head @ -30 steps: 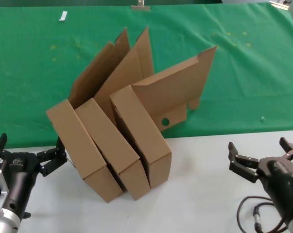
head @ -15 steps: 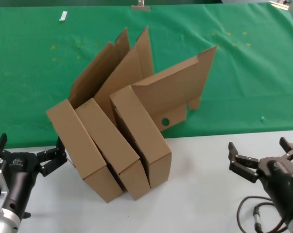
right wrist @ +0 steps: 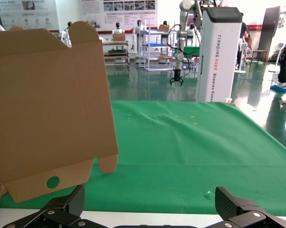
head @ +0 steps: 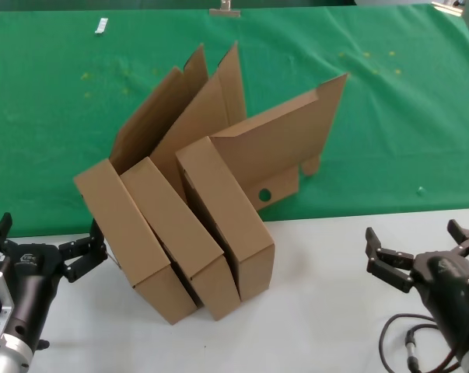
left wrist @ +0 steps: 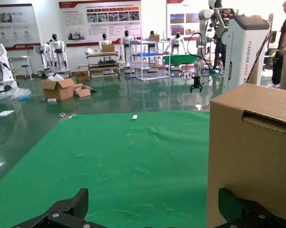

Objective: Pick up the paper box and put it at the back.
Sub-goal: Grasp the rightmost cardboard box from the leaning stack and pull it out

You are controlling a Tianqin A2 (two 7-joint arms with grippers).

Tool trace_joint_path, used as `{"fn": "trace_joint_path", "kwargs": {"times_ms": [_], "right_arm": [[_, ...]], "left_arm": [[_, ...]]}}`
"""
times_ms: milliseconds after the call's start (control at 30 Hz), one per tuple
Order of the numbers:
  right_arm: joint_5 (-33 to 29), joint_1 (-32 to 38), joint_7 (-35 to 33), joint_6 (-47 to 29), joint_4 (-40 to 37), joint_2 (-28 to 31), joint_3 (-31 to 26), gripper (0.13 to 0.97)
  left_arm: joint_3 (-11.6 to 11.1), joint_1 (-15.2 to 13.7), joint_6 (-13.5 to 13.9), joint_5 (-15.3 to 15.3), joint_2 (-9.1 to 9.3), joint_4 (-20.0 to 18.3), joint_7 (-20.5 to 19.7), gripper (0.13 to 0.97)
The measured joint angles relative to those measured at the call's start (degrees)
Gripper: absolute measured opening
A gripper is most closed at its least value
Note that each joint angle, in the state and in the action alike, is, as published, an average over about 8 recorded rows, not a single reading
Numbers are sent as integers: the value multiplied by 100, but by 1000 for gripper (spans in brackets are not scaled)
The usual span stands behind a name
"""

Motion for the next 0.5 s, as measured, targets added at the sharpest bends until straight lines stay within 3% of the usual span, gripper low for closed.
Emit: {"fn": "trace_joint_path", "kwargs": {"times_ms": [233,500], "right_arm": [[0,0,0,0,0,0,0,966],[0,0,0,0,0,0,0,966]], "left_arm": [[0,0,0,0,0,0,0,957],[0,0,0,0,0,0,0,891]]}}
